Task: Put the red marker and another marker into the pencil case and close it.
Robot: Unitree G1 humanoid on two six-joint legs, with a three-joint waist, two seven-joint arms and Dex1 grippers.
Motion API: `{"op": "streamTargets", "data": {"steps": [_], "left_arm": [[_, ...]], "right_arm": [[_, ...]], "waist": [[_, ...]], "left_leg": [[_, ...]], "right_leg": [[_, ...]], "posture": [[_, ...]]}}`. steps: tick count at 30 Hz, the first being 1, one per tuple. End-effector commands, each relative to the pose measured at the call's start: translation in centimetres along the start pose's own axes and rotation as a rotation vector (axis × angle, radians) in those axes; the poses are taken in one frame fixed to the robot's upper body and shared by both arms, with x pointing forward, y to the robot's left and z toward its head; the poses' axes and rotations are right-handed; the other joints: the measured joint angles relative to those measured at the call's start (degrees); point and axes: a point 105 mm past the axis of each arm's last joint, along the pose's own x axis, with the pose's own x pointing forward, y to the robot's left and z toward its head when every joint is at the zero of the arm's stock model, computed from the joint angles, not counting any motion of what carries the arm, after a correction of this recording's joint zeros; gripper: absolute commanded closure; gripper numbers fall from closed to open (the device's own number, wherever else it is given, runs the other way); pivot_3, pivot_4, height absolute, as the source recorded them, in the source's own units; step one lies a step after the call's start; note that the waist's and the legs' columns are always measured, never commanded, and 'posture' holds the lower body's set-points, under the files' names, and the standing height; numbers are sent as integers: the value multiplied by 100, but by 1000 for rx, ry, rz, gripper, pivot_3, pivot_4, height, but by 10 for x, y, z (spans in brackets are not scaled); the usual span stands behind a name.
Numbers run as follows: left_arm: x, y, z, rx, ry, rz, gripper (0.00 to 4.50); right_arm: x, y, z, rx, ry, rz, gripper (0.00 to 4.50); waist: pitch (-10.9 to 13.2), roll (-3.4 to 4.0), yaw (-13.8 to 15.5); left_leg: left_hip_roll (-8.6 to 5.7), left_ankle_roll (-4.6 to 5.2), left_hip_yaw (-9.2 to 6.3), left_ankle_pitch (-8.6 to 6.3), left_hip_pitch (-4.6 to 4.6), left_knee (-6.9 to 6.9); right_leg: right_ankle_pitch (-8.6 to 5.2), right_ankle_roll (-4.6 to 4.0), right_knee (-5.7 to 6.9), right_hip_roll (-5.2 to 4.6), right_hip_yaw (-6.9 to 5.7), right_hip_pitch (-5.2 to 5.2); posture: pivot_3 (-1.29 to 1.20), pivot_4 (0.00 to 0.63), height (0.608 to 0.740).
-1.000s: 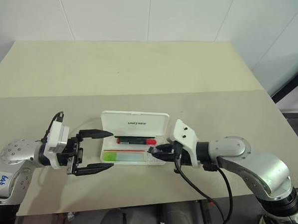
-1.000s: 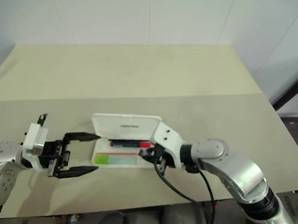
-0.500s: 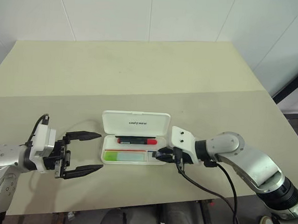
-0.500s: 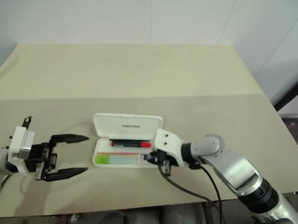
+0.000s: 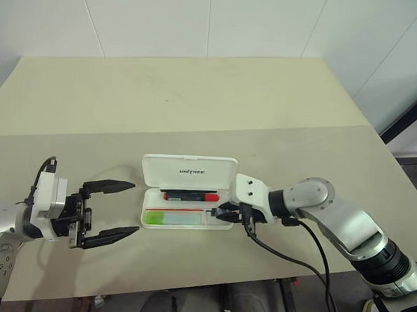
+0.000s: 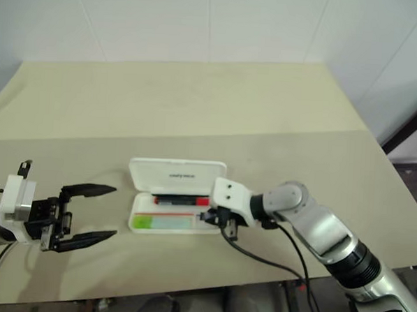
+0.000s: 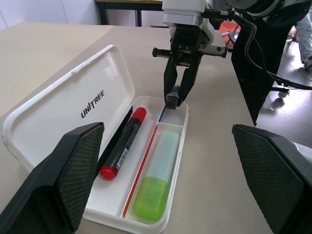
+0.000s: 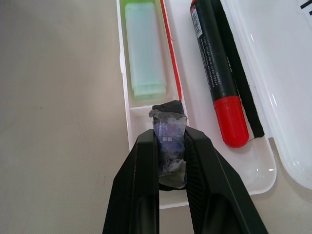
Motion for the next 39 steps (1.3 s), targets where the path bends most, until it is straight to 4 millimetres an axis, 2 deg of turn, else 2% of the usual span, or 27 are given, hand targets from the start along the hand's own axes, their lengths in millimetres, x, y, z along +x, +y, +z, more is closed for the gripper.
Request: {"op": "streamTargets", "data": {"steps": [1, 2, 5, 11, 12, 19, 29, 34, 39], "left_arm": [[3, -2, 8, 37, -35, 2, 0], [3, -2, 8, 38, -36, 2, 0], [5, -1, 8, 40, -41, 0, 0], [10, 0, 8, 40, -51, -12, 0], [12, 0, 9, 40, -56, -16, 0], [19, 3, 10, 42, -75, -36, 0], [36, 15, 26, 83, -120, -48, 0], [37, 24, 39, 115, -164, -21, 0], [36, 34, 46, 143, -174, 9, 0]], "right_arm": [[1, 3, 12, -51, -30, 23, 4131], [1, 3, 11, -50, -30, 22, 3404], [1, 2, 11, -47, -28, 16, 2521], [-3, 6, 15, -31, -40, 26, 243], [-4, 8, 17, -24, -48, 30, 74], [-12, 15, 23, 28, -74, 31, 74], [-36, 14, 33, 100, -140, -9, 74], [-55, 7, 36, 125, -163, -66, 74], [-74, -10, 35, 137, -176, -182, 74]], "waist": [[0, 0, 0], [0, 0, 2], [0, 0, 2], [0, 0, 2], [0, 0, 2], [0, 0, 4], [0, 0, 10], [0, 0, 14], [0, 0, 17]], "left_leg": [[0, 0, 0, 0, 0, 0], [0, -1, 0, 0, 0, 0], [0, -1, 0, 0, 0, 1], [-1, -1, -1, 0, 0, 2], [-1, -1, -1, 0, 0, 2], [-1, -1, -4, 0, 0, 2], [-2, -1, -8, 0, -2, 7], [-2, -1, -9, 0, -3, 8], [-3, -1, -2, 0, -4, 10]], "right_leg": [[0, 0, 0, 0, 0, 0], [0, 0, 0, 0, 0, 0], [0, 0, 1, -1, -1, 0], [0, 0, 2, -1, -1, 0], [0, 0, 2, -1, -1, 0], [0, 0, 3, -2, -4, 1], [1, 2, 6, -2, -9, 3], [2, 3, 5, -1, -10, 3], [2, 4, 6, 0, -12, 4]], "posture": [[0, 150, 740], [0, 150, 740], [0, 150, 740], [0, 150, 740], [0, 150, 740], [0, 150, 740], [0, 150, 740], [0, 150, 740], [0, 150, 740]]}}
